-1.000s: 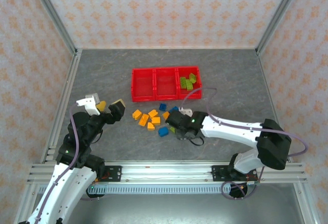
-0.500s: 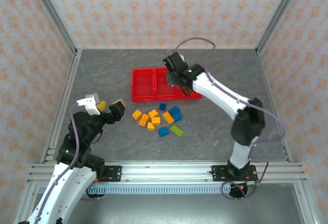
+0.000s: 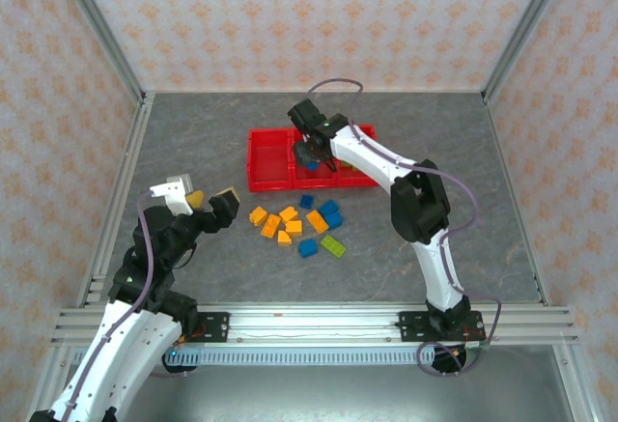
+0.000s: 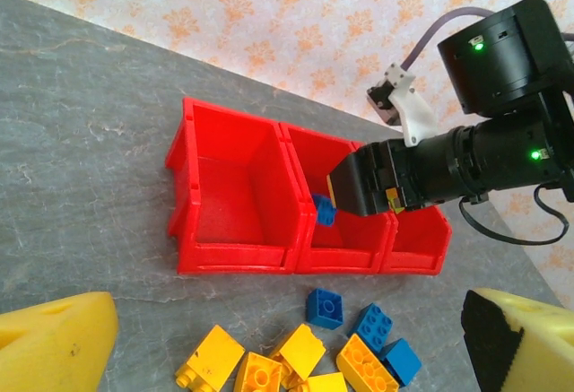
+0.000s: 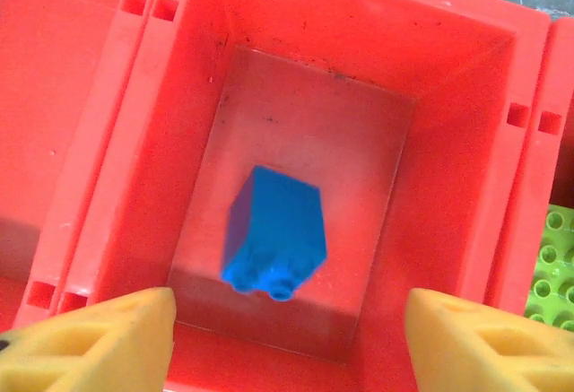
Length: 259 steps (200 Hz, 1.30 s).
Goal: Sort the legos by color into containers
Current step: Place the lego in the container, then pick up the lego from the center of the table.
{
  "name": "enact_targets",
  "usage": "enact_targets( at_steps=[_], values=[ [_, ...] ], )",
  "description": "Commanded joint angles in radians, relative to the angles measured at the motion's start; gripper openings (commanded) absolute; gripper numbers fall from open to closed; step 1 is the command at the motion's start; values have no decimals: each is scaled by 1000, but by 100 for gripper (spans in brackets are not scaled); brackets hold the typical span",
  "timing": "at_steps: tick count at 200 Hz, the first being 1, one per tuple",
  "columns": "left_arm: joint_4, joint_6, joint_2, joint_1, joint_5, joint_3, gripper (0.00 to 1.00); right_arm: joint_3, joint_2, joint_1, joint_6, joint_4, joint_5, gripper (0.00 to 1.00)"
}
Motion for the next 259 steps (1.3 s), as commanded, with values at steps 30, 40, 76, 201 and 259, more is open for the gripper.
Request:
enact_targets(
  at_steps=[30, 40, 76, 201, 259],
  values=[
    [27, 15, -2, -7, 11, -2, 99, -128, -217, -6, 90, 46, -6, 77],
    [27, 15, -4, -7, 11, -4, 99, -197, -279, -6, 116, 72, -19, 78],
    [30, 14, 4, -7, 13, -4, 99, -459, -491, -1, 183, 126, -84, 79],
    [30, 13, 8, -8, 13, -4, 99, -880, -597, 34, 203, 259, -212, 75],
    [29, 15, 7, -7, 10, -4, 99, -866, -507, 39, 181, 279, -225, 72]
  ],
)
